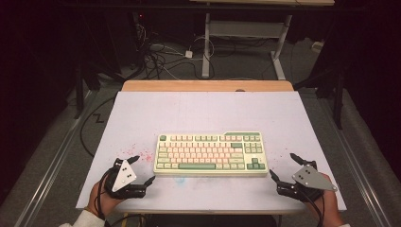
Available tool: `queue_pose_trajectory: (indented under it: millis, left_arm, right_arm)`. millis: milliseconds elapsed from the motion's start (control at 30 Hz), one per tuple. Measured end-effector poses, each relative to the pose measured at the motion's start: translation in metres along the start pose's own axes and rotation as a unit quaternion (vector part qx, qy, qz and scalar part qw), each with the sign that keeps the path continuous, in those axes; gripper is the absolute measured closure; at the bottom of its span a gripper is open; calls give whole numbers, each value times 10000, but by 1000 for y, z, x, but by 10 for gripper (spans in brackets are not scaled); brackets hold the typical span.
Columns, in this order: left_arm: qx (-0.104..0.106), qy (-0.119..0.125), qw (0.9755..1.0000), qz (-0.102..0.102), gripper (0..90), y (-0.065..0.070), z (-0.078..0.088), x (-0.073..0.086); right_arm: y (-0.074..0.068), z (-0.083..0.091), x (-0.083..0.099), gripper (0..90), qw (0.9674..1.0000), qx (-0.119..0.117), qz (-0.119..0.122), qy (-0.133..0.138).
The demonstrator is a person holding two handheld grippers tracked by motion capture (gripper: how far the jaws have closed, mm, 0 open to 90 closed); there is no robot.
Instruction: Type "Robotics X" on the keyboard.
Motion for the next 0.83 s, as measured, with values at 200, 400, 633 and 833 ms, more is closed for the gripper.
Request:
queue_pose_trajectory:
  millis: [200,400,633,833]
  left_arm:
    - [-1,-3,10000,-5,145,0,0,0]
    - [-11,-23,10000,29,145,-1,-1,0]
    - [-12,-26,10000,33,145,-1,-1,-1]
    - [4,-50,10000,37,145,0,-4,-2]
  right_arm:
    - [-1,0,0,167,10000,-13,16,-7]
    - [-1,0,0,167,10000,-22,8,6]
    - [-1,-1,1,167,10000,-56,-27,-4]
    - [-3,-2,2,168,9999,-96,8,-34]
Point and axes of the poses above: each handheld gripper's, and its own axes: z roughly backward along the jaws, x roughly out of its underside, y roughly to its right, the point moved 8 cm from there along -z, roughly forward along the jaws, and after that the axes turned 5 degrees about y, right-handed, at the moved point
